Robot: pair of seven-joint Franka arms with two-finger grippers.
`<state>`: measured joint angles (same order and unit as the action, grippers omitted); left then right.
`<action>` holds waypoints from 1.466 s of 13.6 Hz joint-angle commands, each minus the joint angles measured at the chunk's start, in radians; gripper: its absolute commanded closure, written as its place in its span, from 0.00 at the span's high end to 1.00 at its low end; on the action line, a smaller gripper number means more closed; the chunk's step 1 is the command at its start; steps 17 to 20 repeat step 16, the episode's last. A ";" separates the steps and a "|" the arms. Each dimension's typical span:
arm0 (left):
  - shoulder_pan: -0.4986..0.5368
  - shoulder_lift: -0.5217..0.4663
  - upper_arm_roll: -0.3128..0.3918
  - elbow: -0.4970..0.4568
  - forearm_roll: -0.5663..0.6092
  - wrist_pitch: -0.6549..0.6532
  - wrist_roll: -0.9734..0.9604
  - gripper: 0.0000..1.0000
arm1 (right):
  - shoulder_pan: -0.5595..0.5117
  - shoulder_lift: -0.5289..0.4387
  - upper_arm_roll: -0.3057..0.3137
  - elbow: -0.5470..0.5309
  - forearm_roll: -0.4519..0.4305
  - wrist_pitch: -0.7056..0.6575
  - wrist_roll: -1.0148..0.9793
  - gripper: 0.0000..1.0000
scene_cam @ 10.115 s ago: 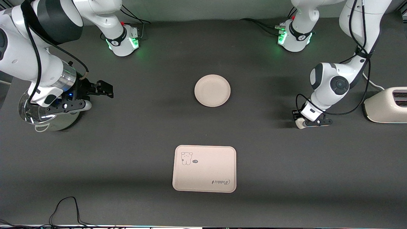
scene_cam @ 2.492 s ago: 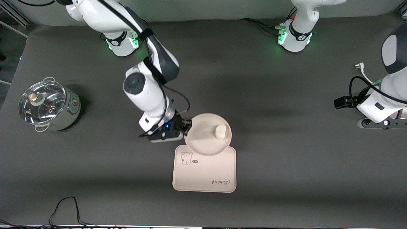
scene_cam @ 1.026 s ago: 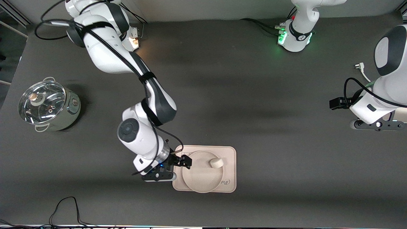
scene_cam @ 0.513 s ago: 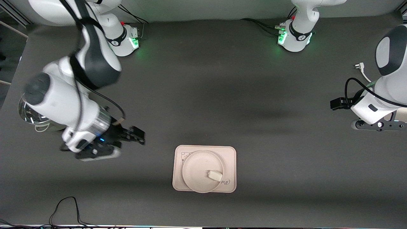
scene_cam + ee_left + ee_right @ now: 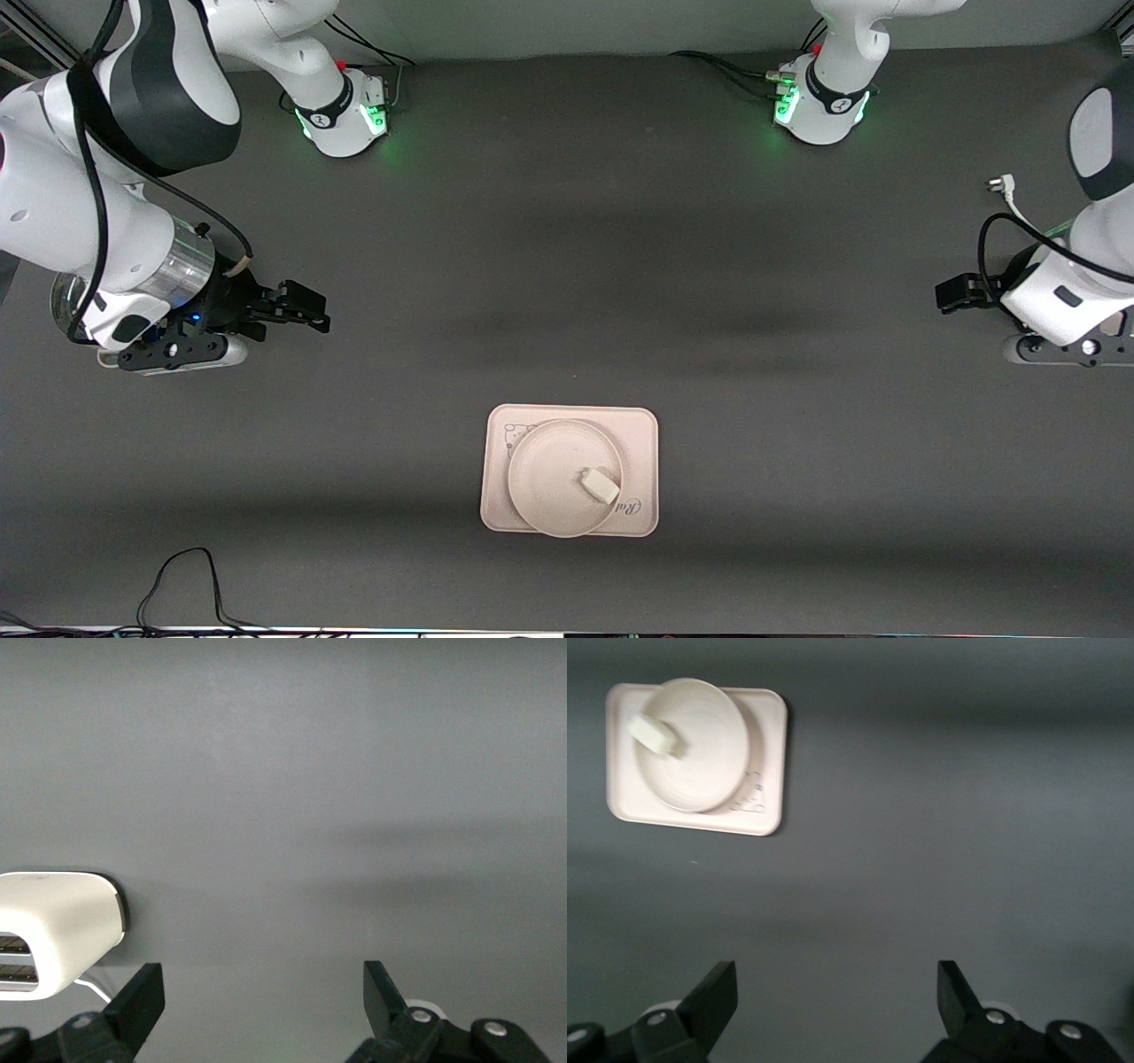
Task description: Place bun in plate and plate on tray
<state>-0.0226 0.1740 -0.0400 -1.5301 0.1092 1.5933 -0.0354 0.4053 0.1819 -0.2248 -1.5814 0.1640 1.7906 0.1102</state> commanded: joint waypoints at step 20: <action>0.053 -0.071 0.003 0.010 -0.071 -0.064 0.034 1.00 | -0.355 -0.144 0.358 -0.134 -0.118 -0.060 -0.027 1.00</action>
